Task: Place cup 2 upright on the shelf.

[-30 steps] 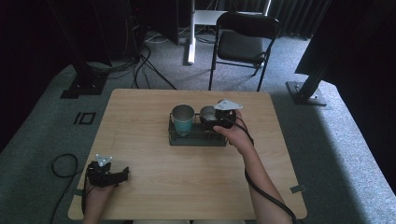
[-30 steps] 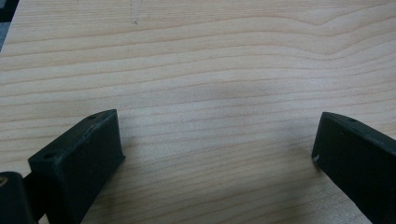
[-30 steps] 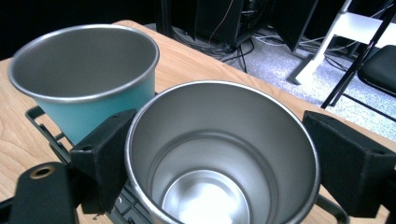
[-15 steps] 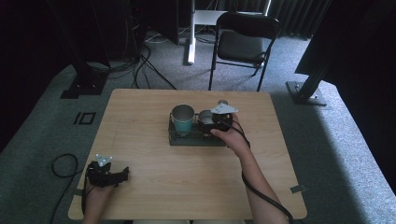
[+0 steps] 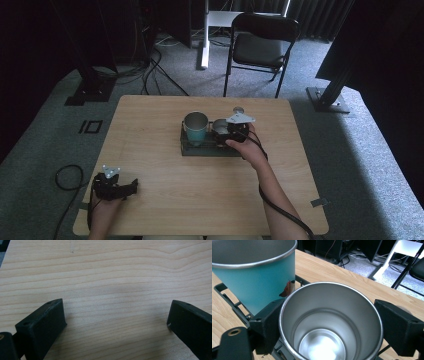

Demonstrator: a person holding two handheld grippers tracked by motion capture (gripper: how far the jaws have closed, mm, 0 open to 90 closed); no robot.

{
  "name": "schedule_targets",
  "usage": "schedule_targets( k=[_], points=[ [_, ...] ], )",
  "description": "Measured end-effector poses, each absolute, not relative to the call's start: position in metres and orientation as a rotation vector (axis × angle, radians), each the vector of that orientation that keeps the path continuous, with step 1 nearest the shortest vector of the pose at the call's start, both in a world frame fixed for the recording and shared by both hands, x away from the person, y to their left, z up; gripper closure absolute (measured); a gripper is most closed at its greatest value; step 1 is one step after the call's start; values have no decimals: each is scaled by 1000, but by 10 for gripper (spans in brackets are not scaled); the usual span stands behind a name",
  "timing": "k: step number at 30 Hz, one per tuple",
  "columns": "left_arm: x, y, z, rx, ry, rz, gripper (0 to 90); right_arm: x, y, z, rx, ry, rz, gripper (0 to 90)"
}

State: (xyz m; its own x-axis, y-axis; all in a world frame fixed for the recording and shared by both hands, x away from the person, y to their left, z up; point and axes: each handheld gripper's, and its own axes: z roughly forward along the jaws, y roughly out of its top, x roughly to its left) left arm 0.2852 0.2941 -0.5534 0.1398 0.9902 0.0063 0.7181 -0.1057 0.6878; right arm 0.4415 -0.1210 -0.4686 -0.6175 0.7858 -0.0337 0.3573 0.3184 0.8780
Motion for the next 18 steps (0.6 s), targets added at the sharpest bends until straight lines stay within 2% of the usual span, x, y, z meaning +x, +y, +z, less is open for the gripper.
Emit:
schedule_targets(
  k=[18],
  points=[
    [285, 294, -553, 1884, 1633, 658, 22, 437, -128, -451, 990, 2146, 1266, 116]
  ],
)
